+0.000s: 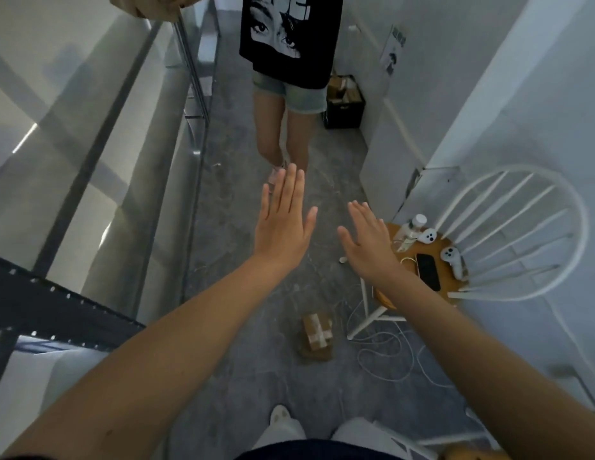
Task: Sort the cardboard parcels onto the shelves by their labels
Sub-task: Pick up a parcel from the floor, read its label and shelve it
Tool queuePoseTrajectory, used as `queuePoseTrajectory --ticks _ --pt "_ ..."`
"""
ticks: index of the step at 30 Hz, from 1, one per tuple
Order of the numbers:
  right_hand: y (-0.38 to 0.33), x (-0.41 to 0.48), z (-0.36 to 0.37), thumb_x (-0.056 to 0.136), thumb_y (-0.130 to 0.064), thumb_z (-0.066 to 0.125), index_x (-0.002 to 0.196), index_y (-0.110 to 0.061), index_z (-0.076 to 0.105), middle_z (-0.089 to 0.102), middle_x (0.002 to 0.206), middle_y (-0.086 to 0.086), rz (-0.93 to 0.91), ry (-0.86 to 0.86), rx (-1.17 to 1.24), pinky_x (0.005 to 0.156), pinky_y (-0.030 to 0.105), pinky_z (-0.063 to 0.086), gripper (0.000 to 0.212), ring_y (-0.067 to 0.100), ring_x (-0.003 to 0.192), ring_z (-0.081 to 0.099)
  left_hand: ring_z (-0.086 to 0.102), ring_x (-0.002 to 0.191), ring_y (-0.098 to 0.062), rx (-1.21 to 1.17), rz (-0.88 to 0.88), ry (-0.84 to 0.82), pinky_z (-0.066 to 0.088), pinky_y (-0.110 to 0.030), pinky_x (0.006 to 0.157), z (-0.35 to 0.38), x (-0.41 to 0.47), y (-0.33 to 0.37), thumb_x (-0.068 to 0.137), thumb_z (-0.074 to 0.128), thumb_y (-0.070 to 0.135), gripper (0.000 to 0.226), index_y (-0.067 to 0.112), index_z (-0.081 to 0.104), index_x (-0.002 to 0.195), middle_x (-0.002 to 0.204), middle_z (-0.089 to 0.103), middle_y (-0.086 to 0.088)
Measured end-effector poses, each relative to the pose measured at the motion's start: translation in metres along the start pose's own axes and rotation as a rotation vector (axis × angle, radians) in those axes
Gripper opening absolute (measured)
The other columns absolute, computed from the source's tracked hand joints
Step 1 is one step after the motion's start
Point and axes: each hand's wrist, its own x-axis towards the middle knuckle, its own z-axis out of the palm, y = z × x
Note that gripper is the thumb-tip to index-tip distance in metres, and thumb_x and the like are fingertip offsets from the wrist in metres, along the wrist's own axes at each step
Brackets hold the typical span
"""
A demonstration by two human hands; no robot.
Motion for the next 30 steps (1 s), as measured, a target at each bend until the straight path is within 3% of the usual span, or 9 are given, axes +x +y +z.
queuePoseTrajectory --ticks 15,30 --pt "0.072 0.025 0.031 0.107 -0.033 0.035 0.159 -0.012 0.021 0.017 0.168 0.002 0.131 -0.114 0.025 0.124 0.043 0.002 0.058 0.016 0.156 0.004 -0.002 0.159 -0.021 -0.01 -0.027 -0.198 0.005 -0.049 0.129 0.075 0.005 0.022 0.108 0.024 0.043 0.068 0.007 0.004 0.162 0.172 0.001 -0.009" --pt "0.185 0.087 0.058 0.107 -0.033 0.036 0.158 -0.011 0.023 0.019 0.167 0.004 0.171 -0.35 0.107 0.125 0.044 0.005 0.057 0.017 0.156 0.006 -0.01 0.158 -0.017 -0.018 -0.253 -0.404 -0.012 -0.04 0.126 0.174 0.025 0.065 0.109 0.021 0.043 0.066 0.012 -0.002 0.162 0.172 -0.007 -0.004"
